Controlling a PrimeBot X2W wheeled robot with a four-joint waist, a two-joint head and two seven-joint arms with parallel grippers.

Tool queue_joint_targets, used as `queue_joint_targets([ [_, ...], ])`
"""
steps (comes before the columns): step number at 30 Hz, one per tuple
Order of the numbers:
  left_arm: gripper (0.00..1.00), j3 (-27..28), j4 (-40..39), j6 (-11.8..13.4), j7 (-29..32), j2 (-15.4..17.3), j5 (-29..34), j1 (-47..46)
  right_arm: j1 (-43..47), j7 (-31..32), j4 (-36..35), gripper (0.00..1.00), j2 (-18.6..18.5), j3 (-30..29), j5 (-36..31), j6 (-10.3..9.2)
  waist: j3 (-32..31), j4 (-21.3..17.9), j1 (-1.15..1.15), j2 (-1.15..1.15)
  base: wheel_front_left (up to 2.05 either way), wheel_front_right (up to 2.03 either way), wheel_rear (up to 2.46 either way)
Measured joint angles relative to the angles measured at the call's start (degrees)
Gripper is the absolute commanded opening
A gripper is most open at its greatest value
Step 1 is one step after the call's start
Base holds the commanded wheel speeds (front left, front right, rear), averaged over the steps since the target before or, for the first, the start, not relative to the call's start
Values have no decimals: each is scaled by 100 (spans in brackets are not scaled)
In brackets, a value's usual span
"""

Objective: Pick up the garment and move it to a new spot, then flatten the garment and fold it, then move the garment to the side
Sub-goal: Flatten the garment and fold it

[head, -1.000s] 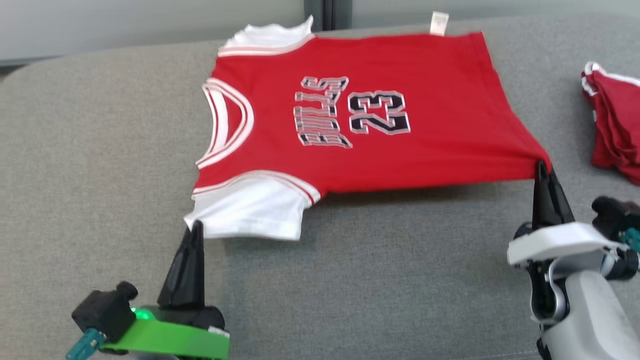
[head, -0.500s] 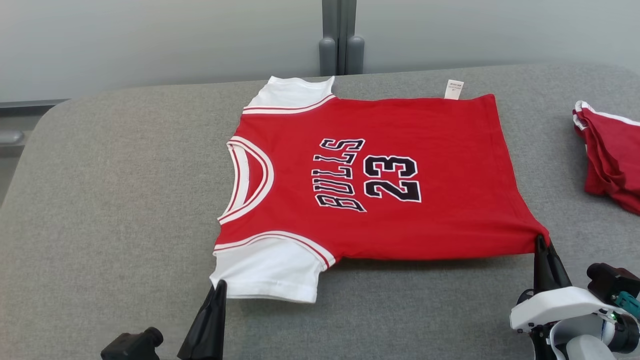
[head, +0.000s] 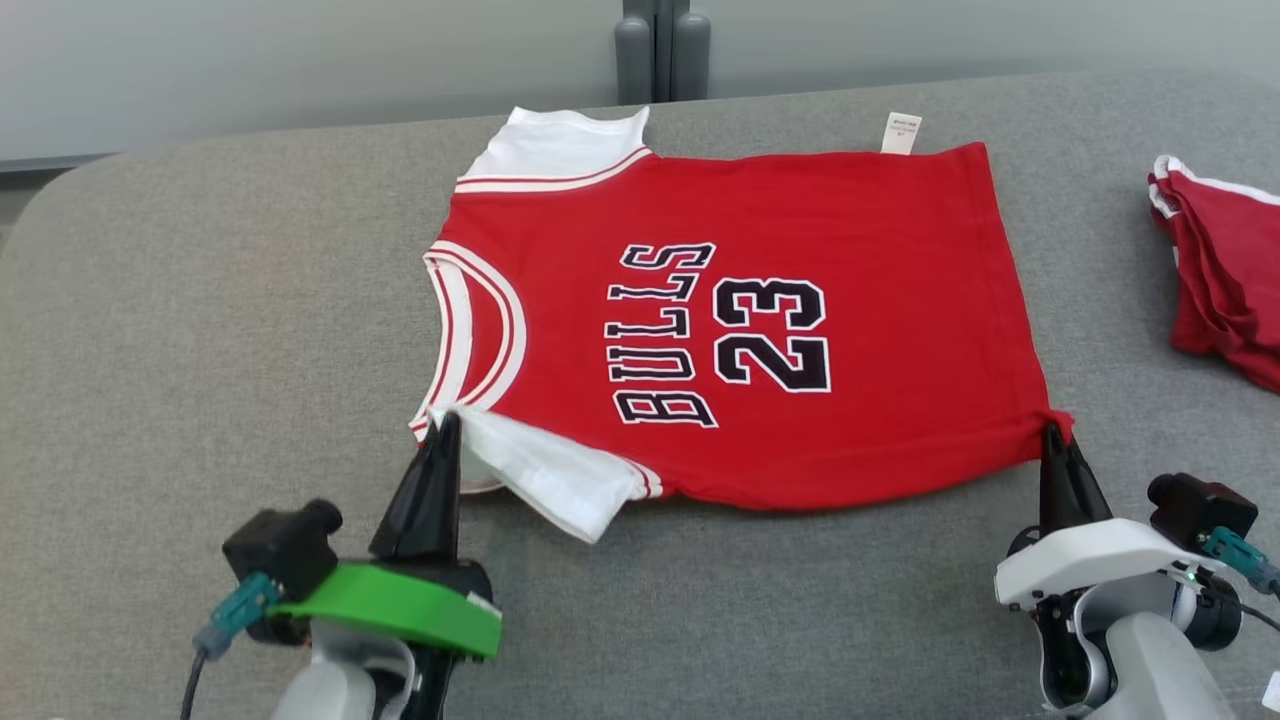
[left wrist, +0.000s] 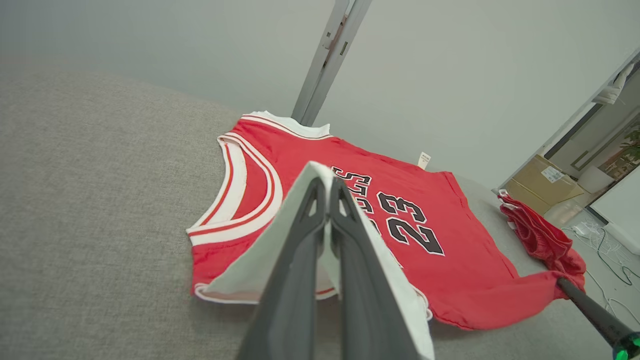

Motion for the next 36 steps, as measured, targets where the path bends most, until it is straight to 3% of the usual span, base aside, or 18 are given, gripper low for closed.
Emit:
queue_joint_targets([
  [14,0,-40,2495,-165,-422,-87,211,-2903,-1340,1,522,0,4,77,134,0,774,-298,0,0,0,0,0],
  [25,0,-32,3610,-234,-541,-121,347,-3849,-1741,0,644,0,3,212,240,0,1253,-555,1,0,0,0,0],
  [26,0,7,3673,-233,-554,-129,356,-3883,-1764,1,641,5,4,223,240,0,1276,-575,1,0,0,0,0],
  [28,45,124,3668,-214,-555,-134,431,-3939,-1805,1,573,71,5,248,241,0,1312,-601,1,0,0,0,0],
  [29,100,180,3629,-214,-556,-138,459,-3947,-1820,0,530,100,8,236,242,0,1320,-607,1,0,0,0,0],
  [36,100,511,3148,-215,-563,-194,591,-3698,-1737,0,36,100,5,86,165,0,1248,-546,1,0,0,0,0],
])
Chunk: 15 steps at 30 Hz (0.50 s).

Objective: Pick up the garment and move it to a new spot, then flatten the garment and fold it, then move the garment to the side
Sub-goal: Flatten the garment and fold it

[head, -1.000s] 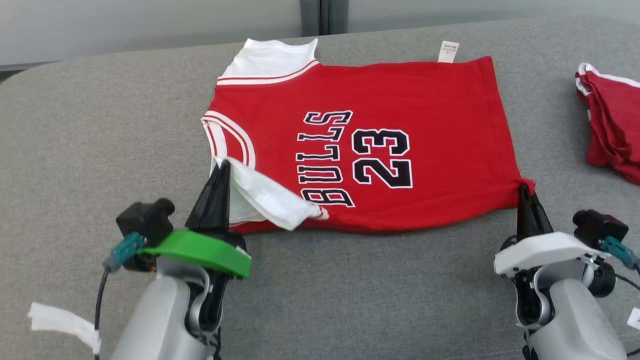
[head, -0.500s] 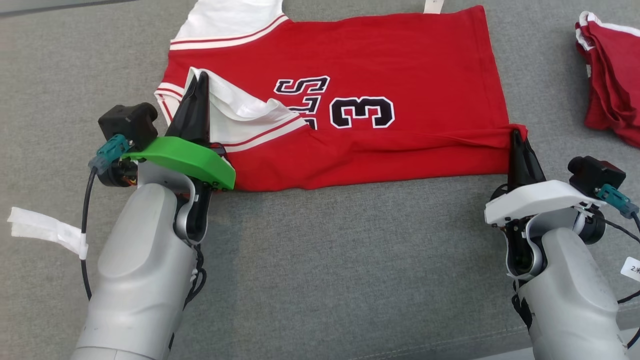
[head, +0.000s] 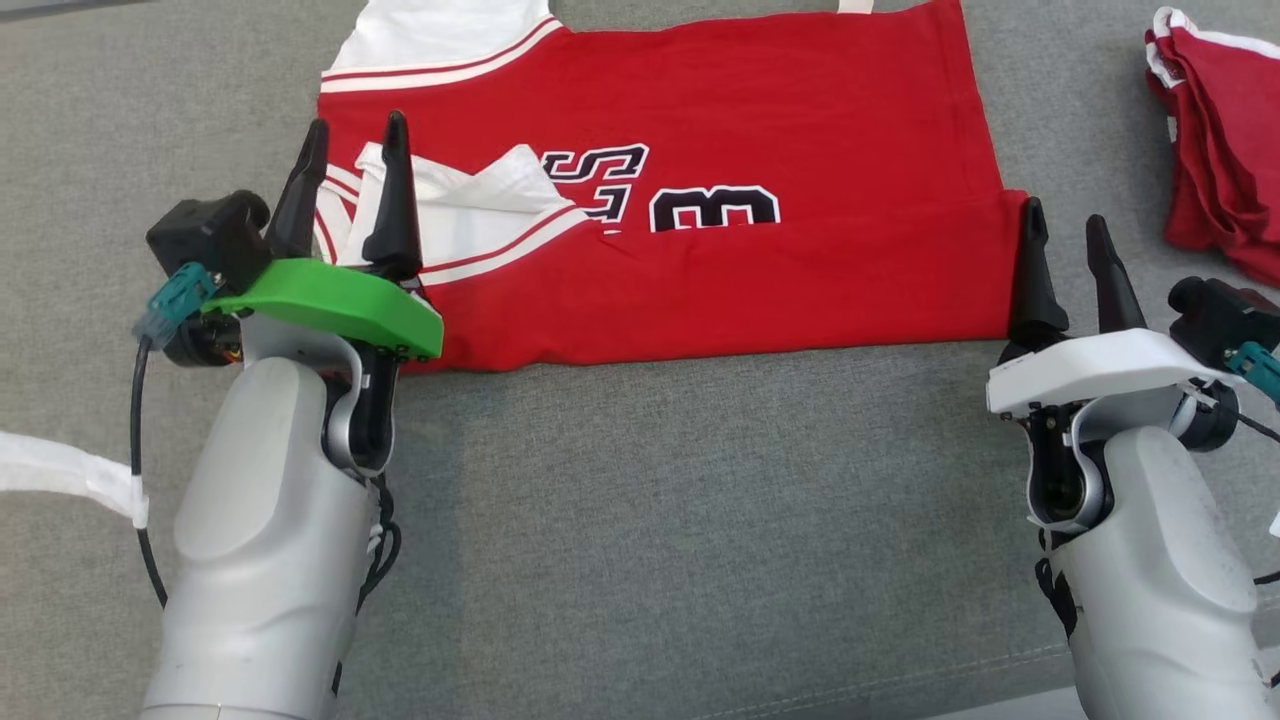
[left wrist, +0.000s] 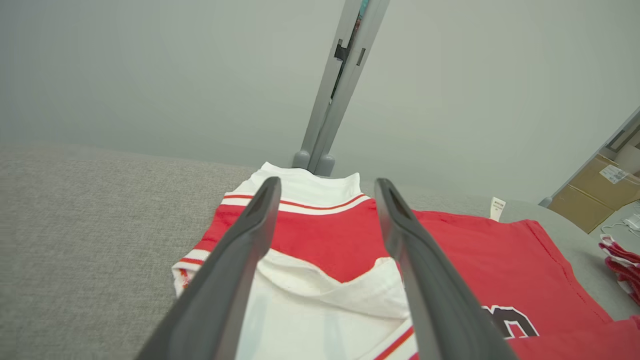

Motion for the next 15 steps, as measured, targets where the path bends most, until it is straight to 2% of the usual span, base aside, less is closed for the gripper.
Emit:
queue_joint_targets([
  [7,100,363,-658,-25,-9,-5,52,770,541,0,-609,100,1,-199,-426,0,-227,91,0,0,0,0,0],
  [10,100,505,-653,67,3,103,59,1147,812,0,-777,100,-3,-315,-703,0,-370,147,0,0,0,0,0],
  [15,100,542,-447,291,591,138,-45,1511,1134,0,-842,100,-3,-379,-956,0,-613,257,0,0,0,0,0],
])
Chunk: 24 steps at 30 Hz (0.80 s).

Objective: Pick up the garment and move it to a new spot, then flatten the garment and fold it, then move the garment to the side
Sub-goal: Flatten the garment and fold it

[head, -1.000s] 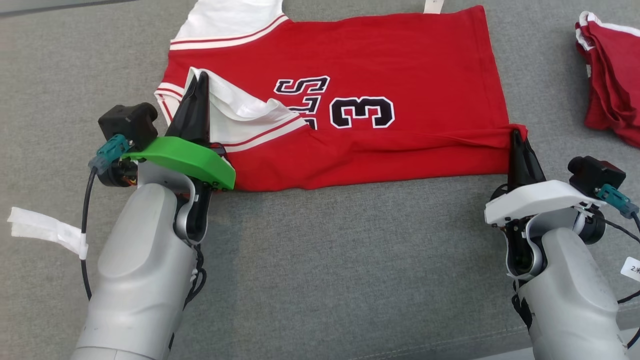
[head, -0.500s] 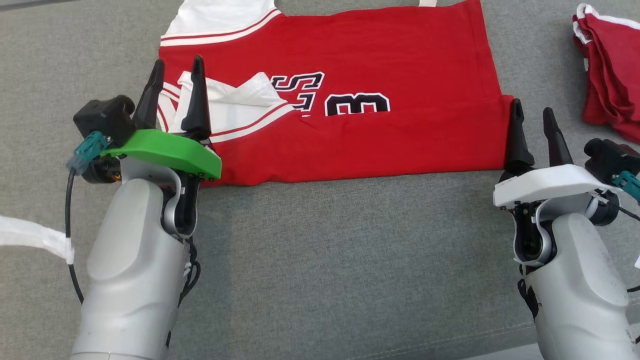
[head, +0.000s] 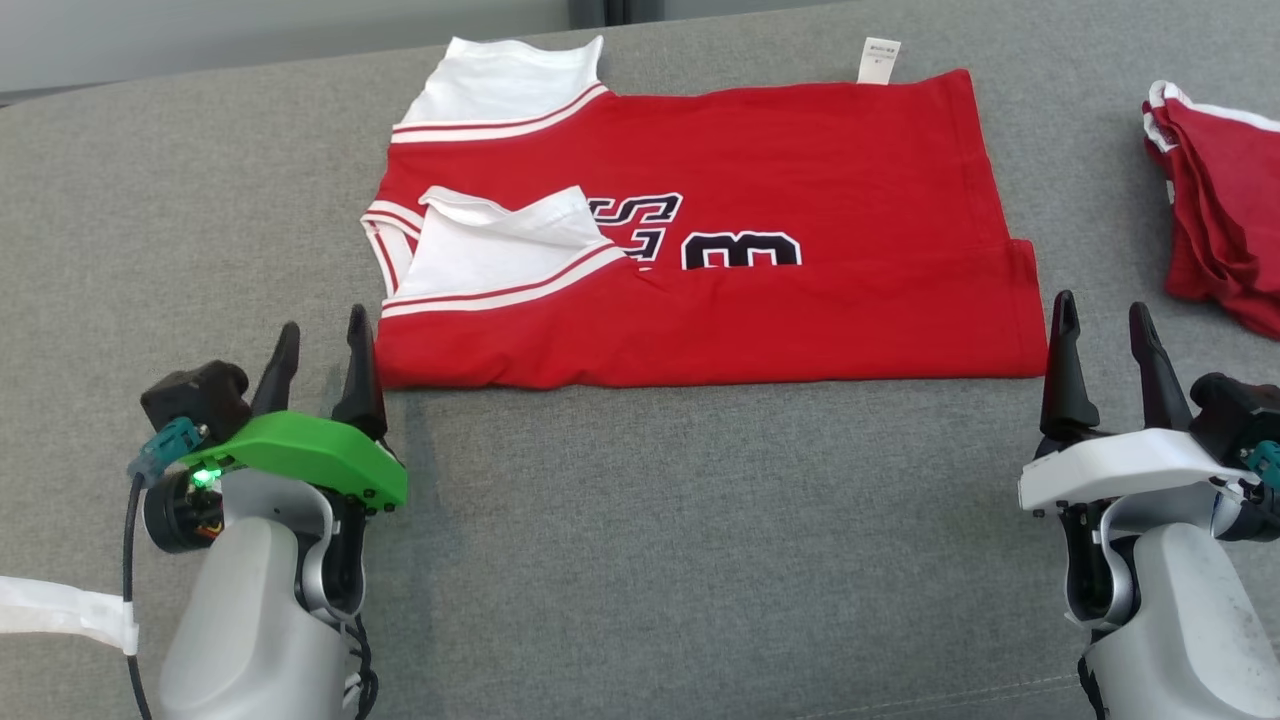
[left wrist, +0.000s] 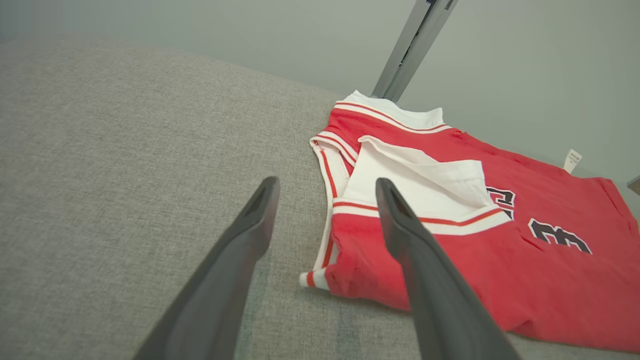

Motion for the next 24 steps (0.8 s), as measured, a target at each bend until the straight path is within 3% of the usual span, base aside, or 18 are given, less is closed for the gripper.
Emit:
queue_joint_targets([
  [6,100,-89,210,203,798,-87,-347,133,113,0,116,100,2,89,-54,0,-204,102,0,0,0,0,0],
  [13,100,-208,477,474,1221,-154,-724,86,36,38,359,100,2,243,-97,0,-197,18,0,0,0,0,0],
  [15,86,-254,511,513,1269,-163,-802,68,25,68,431,100,0,279,-137,0,-189,-12,0,0,0,0,0],
  [16,71,-268,523,539,1300,-163,-833,48,13,111,479,100,1,307,-138,0,-187,-26,0,0,0,0,0],
  [18,49,-300,546,547,1318,-166,-900,23,-15,183,581,100,3,332,-179,0,-190,-41,0,0,0,0,0],
  [21,4,-353,581,575,1301,-169,-1134,-5,-105,463,925,100,2,215,-310,0,-206,-38,0,0,0,0,0],
  [24,0,-438,577,595,1235,-174,-1257,-32,-243,646,1251,100,1,97,-444,0,-208,-15,0,0,0,0,0],
])
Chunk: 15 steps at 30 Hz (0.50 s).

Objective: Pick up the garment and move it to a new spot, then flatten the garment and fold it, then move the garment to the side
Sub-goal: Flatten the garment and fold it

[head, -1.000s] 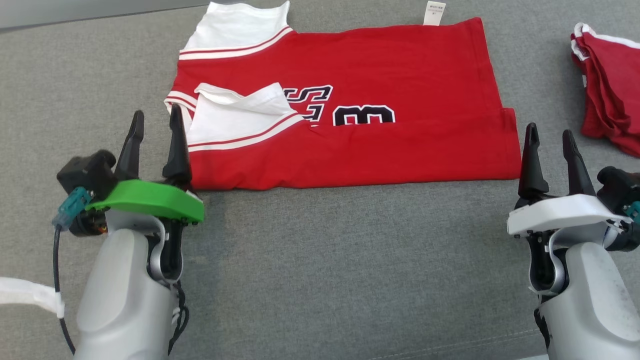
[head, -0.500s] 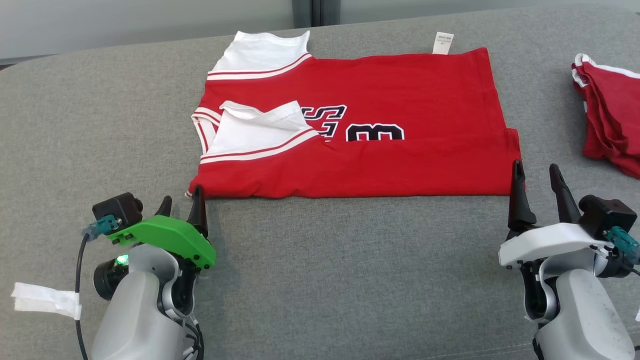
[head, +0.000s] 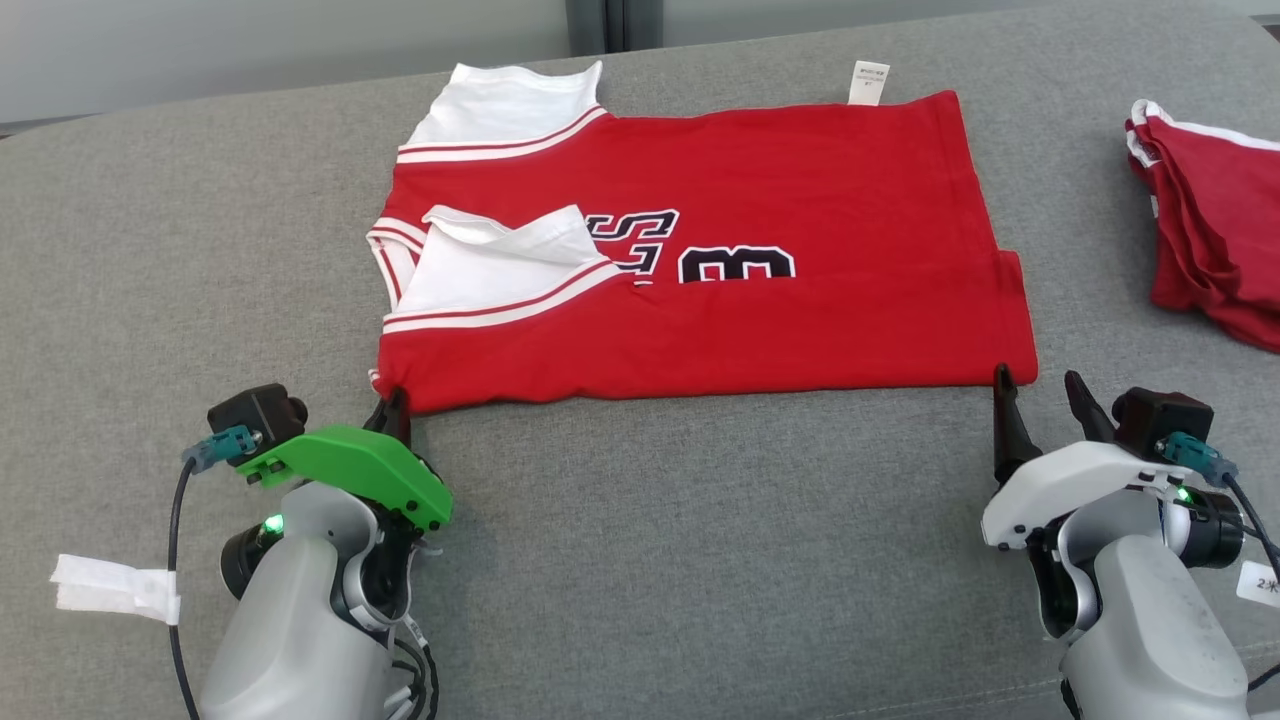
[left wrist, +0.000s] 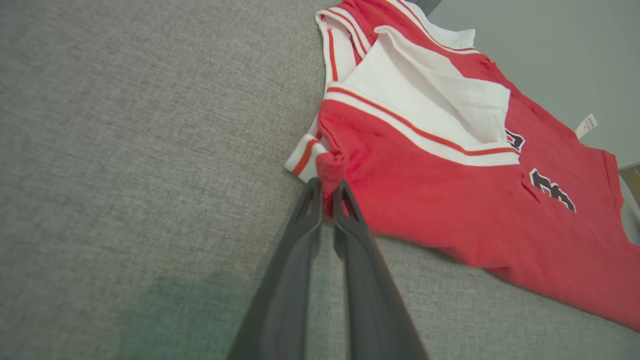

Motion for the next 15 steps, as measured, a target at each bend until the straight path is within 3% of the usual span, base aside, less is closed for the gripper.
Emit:
queue_joint_targets([
  [10,0,-201,57,-10,-193,-7,-305,-10,-831,123,1400,100,-1,-382,115,0,54,146,0,0,0,0,0],
  [11,0,-215,58,-26,-229,-7,-359,-9,-925,129,1549,89,-1,-379,127,0,66,163,0,0,0,0,0],
  [12,0,-232,60,-34,-252,-7,-415,-10,-1014,132,1671,48,-1,-369,131,0,75,179,0,0,0,0,0],
  [14,0,-259,64,-43,-319,-8,-469,-10,-1145,123,1844,25,-1,-369,165,0,86,201,0,0,0,0,0],
  [15,0,-266,58,-70,-388,-8,-548,-9,-1230,83,1951,6,-4,-369,243,0,92,212,0,0,0,0,0],
])
